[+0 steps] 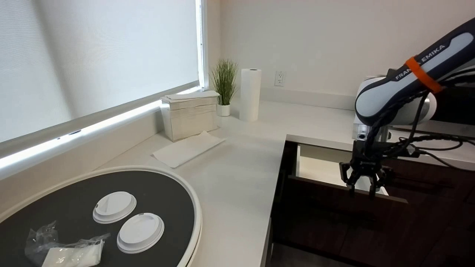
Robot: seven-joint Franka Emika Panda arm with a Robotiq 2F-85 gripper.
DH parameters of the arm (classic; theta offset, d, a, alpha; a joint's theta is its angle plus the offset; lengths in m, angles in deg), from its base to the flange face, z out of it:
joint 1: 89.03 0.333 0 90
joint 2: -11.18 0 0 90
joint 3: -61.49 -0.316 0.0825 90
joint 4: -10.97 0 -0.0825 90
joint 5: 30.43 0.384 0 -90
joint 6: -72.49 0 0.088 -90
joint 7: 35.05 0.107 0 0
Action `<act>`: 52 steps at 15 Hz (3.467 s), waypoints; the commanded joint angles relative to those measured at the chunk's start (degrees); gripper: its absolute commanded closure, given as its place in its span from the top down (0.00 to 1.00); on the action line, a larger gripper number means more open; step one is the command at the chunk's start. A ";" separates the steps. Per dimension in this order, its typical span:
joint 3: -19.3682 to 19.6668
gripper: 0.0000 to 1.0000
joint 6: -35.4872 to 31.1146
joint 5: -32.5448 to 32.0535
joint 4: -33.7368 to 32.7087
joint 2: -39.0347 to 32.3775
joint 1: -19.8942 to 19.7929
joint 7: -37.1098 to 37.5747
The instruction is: Close the drawer
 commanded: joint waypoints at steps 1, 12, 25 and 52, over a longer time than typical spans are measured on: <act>0.53 0.28 -6.95 0.64 0.58 -3.90 1.58 0.80; 1.88 0.00 -29.64 -0.94 4.99 -7.10 4.28 0.01; 19.15 0.00 -51.94 -11.01 7.26 -11.97 17.61 11.90; 16.45 0.00 -80.78 22.43 -19.38 -40.84 13.34 -5.94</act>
